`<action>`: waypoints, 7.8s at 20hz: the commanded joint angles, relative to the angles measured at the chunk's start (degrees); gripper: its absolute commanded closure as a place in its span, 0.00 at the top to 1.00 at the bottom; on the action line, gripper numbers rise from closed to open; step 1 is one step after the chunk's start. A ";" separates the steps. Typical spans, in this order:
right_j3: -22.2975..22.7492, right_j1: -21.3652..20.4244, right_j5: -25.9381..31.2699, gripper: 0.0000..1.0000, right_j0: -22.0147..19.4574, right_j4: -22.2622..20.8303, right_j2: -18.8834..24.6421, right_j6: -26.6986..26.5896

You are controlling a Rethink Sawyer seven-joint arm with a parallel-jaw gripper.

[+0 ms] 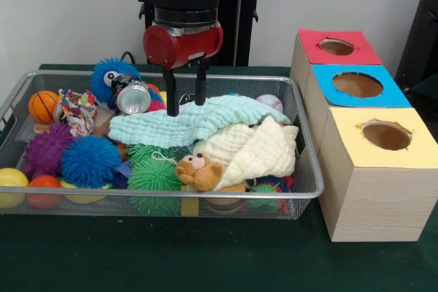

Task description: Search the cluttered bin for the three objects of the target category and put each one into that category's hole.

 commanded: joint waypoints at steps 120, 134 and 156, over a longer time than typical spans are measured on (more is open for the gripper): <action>-3.97 5.73 32.35 0.00 38.93 26.06 -24.42 22.36; -3.30 7.94 31.72 0.00 40.29 27.13 -24.67 23.10; -1.42 6.92 33.60 0.00 43.96 33.84 -26.04 23.80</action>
